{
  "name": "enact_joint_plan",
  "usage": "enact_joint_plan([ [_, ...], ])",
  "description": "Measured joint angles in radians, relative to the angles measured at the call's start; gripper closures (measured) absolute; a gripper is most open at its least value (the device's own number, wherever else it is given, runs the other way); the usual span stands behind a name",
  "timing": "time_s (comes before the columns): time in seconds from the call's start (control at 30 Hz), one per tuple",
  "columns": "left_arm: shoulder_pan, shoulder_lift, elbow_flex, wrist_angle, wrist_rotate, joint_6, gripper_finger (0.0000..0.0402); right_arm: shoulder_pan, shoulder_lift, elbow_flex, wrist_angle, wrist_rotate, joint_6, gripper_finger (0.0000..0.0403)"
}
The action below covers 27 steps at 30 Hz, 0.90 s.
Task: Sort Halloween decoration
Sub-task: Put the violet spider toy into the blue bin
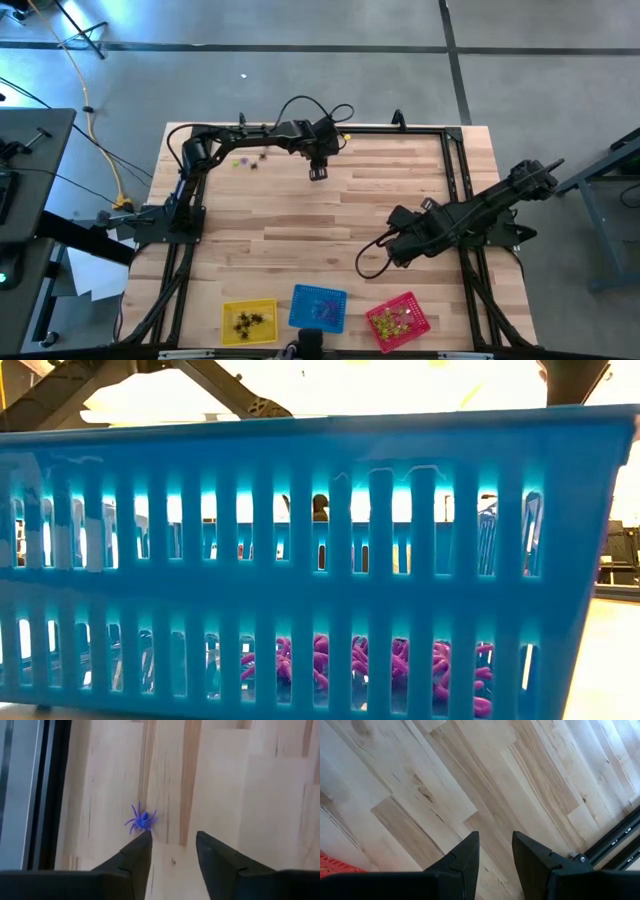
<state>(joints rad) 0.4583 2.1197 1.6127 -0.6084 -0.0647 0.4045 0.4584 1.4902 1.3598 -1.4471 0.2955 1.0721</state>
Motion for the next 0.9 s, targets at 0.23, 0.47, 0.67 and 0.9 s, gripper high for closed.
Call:
enact_joint_plan([
  [0.23, 0.024, 0.007, 0.0, 0.006, 0.004, 0.0, 0.023, -0.036, 0.0, 0.0, 0.0, 0.0, -0.022, 0.0291],
  [0.47, 0.055, 0.04, -0.001, -0.005, 0.067, -0.005, 0.0229, -0.079, 0.0, 0.0, 0.001, 0.0, -0.062, 0.0291],
  [0.67, 0.058, 0.076, -0.001, 0.002, 0.09, 0.063, 0.0229, -0.111, 0.0, 0.0, 0.006, -0.012, -0.093, 0.0291],
  [0.9, 0.058, 0.085, -0.001, 0.017, 0.081, 0.152, 0.0229, -0.148, 0.0, 0.0, 0.011, -0.015, -0.113, 0.0291],
])
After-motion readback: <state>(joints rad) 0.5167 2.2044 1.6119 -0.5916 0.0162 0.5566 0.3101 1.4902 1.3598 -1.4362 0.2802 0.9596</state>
